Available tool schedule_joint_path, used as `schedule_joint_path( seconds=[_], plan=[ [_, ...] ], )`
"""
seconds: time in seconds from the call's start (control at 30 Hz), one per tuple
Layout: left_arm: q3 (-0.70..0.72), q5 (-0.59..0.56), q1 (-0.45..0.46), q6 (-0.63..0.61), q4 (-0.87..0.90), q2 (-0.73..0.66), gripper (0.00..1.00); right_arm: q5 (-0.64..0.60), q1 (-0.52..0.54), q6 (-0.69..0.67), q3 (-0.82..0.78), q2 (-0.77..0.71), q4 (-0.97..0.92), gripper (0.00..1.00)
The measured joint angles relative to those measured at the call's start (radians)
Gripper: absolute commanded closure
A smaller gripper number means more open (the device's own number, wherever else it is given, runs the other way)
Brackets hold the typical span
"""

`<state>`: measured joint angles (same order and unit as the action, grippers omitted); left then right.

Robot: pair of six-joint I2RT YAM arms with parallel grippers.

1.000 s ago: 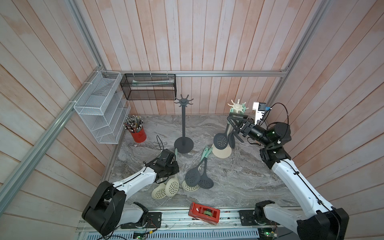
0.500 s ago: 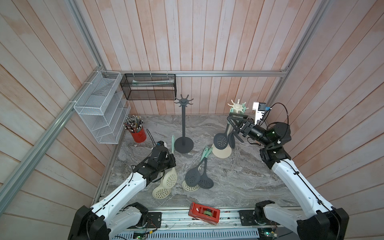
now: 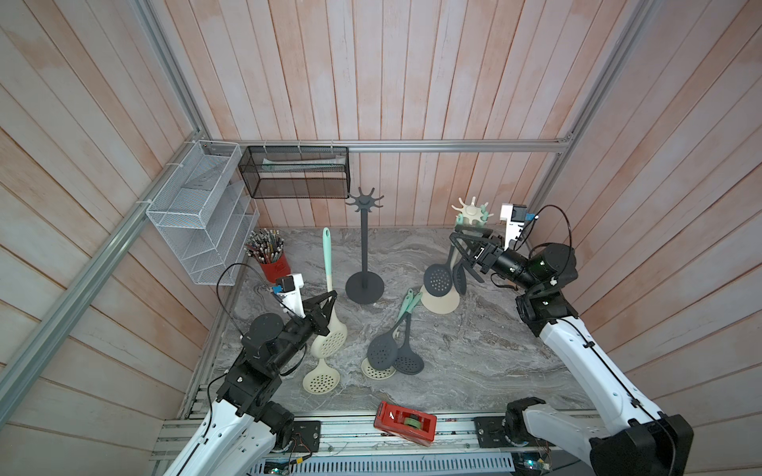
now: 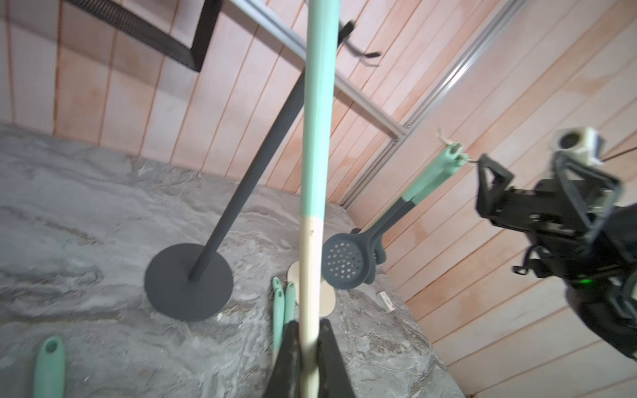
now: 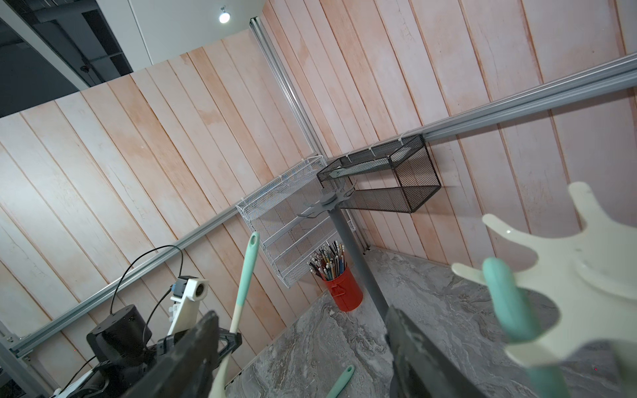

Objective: Hang the skimmer on the kitchen utensil rack
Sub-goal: Pick up the skimmer from the center of the board.

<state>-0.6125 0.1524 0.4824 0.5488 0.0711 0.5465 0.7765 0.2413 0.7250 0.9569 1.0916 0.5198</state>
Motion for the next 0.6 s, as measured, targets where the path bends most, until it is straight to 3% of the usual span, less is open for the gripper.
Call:
schedule_joint_path(
  seconds=[0.3, 0.6],
  plan=[
    [-0.025, 0.317, 0.000, -0.046, -0.248, 0.126, 1.00, 0.074, 0.016, 0.037, -0.108, 0.011, 0.157, 0.19],
    [-0.051, 0.662, 0.006, 0.023, -0.527, 0.335, 1.00, 0.112, 0.201, -0.069, -0.069, 0.032, 0.143, 0.13]
  ],
)
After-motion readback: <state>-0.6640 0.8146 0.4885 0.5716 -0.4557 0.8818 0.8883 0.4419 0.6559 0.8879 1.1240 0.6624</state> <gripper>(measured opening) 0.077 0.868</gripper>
